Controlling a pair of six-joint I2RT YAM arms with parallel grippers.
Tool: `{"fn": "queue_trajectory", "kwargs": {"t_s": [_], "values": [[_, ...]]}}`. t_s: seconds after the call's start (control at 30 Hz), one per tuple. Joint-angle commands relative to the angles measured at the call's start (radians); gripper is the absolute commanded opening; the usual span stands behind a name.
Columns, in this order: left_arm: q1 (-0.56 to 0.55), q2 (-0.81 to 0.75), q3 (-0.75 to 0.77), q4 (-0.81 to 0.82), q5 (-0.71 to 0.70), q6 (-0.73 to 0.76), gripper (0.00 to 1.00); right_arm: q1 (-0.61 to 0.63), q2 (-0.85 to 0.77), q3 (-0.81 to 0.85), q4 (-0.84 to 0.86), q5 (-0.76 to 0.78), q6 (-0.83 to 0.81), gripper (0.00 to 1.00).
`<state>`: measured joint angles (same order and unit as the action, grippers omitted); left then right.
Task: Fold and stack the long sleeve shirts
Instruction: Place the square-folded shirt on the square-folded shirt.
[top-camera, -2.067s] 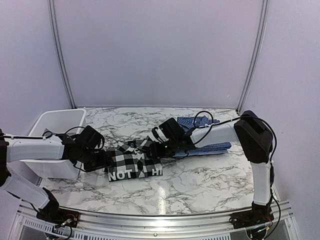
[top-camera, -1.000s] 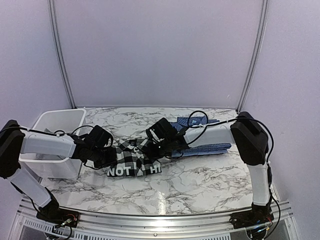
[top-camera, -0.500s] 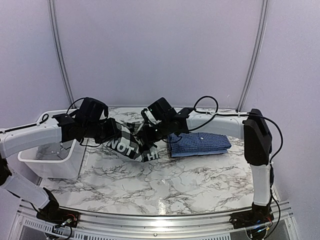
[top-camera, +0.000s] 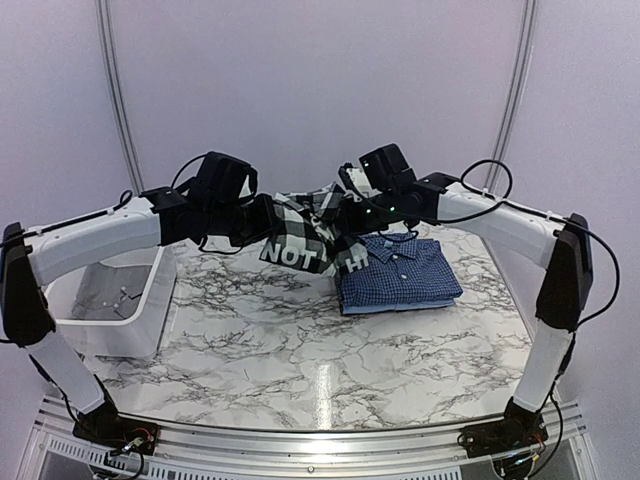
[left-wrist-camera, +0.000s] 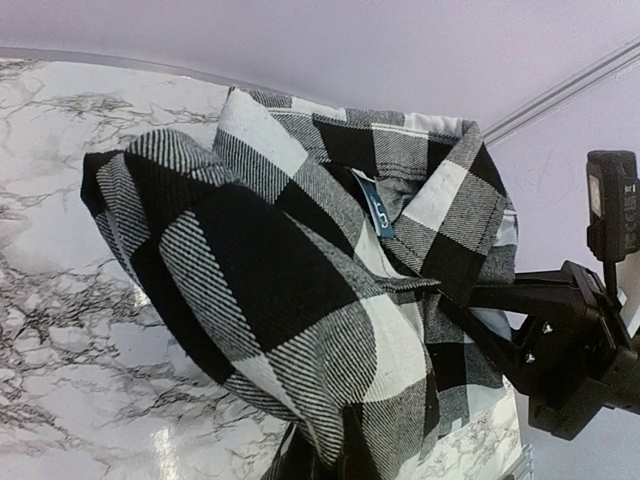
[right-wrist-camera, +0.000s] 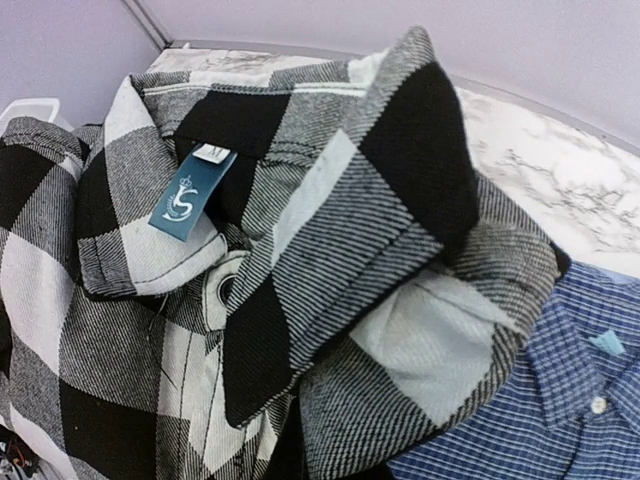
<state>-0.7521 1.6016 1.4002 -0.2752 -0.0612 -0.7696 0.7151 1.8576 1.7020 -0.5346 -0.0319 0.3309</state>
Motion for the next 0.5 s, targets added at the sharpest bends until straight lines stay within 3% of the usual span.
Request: {"fn": "queue_trajectory", "kwargs": {"t_s": [0.0, 0.47], "values": [[-0.036, 0.133, 0.143, 0.014, 0.014, 0.021, 0.00, -0.082, -0.075, -0.047, -0.010, 0.021, -0.061, 0.00], [-0.132, 0.552, 0.556, 0.027, 0.043, -0.038, 0.00, -0.342, -0.180, -0.246, 0.005, 0.005, -0.147, 0.00]]}}
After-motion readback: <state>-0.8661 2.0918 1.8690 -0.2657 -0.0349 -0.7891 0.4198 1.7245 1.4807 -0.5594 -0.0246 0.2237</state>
